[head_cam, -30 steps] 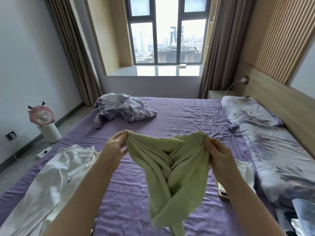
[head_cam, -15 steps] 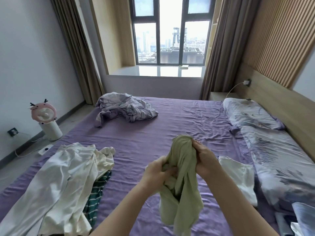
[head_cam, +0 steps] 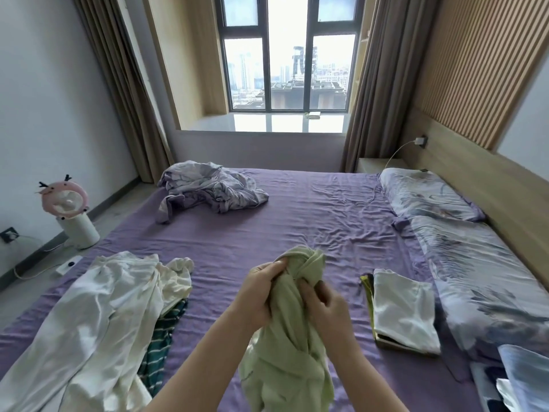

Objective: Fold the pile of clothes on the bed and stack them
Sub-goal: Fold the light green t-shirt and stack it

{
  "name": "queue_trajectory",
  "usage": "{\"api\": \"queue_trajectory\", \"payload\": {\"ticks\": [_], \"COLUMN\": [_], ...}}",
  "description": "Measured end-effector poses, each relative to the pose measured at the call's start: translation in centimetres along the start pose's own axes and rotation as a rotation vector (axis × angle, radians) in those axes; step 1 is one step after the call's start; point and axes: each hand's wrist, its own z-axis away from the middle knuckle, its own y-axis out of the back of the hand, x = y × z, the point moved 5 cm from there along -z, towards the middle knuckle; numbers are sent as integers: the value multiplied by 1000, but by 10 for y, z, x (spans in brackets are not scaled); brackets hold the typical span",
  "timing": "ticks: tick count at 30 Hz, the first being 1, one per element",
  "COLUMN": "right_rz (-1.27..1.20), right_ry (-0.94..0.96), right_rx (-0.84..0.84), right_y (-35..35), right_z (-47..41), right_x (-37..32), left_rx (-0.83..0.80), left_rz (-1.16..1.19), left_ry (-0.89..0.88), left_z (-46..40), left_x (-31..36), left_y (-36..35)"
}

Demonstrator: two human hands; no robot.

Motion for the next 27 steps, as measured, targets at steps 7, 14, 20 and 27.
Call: {"api": "queue_trajectory", "payload": {"ticks": [7, 14, 20, 27], "right_rz": [-189, -399, -544, 222], "right_ry": [-103, -268, -414, -179], "right_rx": [56, -69, -70, 101], "right_y": [26, -10, -6, 57], "right_z": [-24, -36, -46, -58], "right_x": [-9, -20, -24, -2], "left_rx": [183, 350, 15, -8], "left_rz": [-382, -931, -1033, -460], "left_ry": [-184, -658, -519, -422], "left_z": [2, 15, 22, 19], "left_x": [21, 35, -26, 10], "left_y": [73, 80, 35, 43]}}
